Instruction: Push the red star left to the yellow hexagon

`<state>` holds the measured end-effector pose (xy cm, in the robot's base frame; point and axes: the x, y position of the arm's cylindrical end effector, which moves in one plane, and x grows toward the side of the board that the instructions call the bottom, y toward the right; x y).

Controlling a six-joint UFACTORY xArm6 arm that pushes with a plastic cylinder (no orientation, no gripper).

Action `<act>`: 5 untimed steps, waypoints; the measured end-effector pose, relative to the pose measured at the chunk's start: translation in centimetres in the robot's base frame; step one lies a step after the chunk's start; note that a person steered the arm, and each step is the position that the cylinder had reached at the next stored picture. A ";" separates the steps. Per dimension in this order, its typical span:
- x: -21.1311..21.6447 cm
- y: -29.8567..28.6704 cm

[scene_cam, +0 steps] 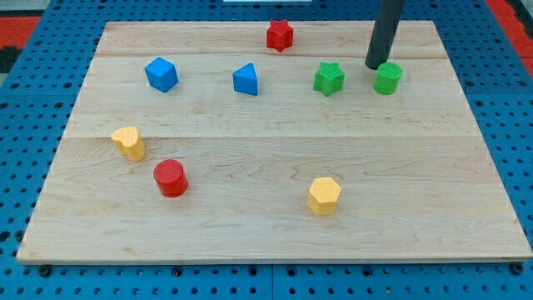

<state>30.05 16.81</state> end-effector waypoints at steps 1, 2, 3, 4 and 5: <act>1.4 0.0; 1.4 -1.7; 0.1 -6.4; 0.2 -9.8; 0.4 -9.5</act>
<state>30.42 7.35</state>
